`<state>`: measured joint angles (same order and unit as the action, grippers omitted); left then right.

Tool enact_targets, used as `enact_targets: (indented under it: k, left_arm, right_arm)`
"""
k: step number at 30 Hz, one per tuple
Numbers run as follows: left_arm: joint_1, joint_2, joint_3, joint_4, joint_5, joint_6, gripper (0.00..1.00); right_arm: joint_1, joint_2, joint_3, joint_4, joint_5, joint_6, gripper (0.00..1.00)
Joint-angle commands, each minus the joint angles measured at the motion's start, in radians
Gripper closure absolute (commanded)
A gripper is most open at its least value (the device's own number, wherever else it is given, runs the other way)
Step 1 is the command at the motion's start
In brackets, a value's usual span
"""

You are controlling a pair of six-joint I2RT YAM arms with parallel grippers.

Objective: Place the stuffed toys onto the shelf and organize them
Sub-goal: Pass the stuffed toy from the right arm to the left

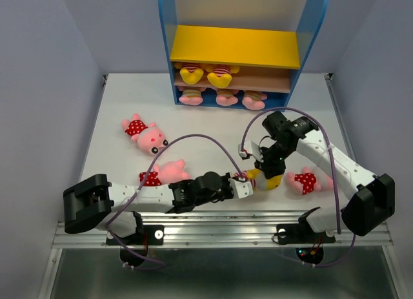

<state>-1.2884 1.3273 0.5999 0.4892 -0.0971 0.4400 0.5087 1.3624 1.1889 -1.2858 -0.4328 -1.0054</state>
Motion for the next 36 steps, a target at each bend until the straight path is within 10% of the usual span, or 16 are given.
enact_targets:
  k: [1, 4, 7, 15, 23, 36]
  left_arm:
    - [-0.005, 0.016, 0.044, 0.014, -0.024, -0.021, 1.00]
    - [-0.005, 0.013, 0.046, 0.009, -0.024, -0.078, 1.00]
    - [-0.005, -0.002, 0.031, 0.012, -0.001, -0.159, 1.00]
    - [0.027, -0.091, -0.055, 0.022, -0.006, -0.421, 1.00]
    - [0.175, -0.203, -0.156, 0.109, 0.076, -0.684, 1.00]
    - [0.345, -0.099, 0.009, 0.253, 0.112, -0.983, 1.00]
  right_arm:
    - [0.013, -0.048, 0.040, -0.027, -0.083, -0.002, 0.96]
    - [0.013, -0.057, 0.048, -0.021, -0.087, 0.013, 0.91]
    - [0.013, -0.081, 0.043, 0.052, -0.037, 0.082, 0.50]
    - [0.013, -0.118, 0.084, 0.270, 0.120, 0.298, 0.00]
    - [0.013, -0.212, 0.092, 0.662, 0.500, 0.553, 0.00]
    - [-0.304, -0.440, -0.204, 1.094, 0.565, 0.941, 0.00]
